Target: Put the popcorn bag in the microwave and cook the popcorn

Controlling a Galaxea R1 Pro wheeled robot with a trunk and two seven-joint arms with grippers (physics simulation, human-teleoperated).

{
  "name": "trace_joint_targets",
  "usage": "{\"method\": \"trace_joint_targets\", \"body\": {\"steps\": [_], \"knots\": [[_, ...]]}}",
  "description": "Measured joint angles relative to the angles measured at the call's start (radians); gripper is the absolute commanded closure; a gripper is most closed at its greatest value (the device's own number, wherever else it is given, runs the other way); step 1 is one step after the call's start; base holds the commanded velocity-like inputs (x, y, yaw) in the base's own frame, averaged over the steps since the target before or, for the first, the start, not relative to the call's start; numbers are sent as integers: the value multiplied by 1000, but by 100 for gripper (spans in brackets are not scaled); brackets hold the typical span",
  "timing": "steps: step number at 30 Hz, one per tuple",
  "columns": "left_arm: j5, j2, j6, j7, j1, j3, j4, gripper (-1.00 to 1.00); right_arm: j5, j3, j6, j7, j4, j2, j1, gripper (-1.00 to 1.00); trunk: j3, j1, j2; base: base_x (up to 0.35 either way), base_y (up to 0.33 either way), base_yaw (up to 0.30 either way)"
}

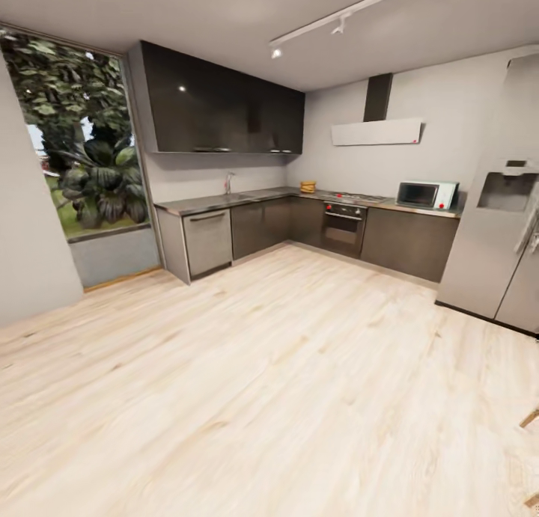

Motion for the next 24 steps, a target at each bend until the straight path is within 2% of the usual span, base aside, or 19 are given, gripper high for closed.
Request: {"method": "trace_joint_targets", "body": {"steps": [18,24], "knots": [[0,0,0,0,0,0,0,-100,0,0,0,0,0,0,0,-100,0,0,0,326,0,-284],[0,0,0,0,0,0,0,-100,0,0,0,0,-1,0,0,-100,0,0,0,326,0,-47]]}}
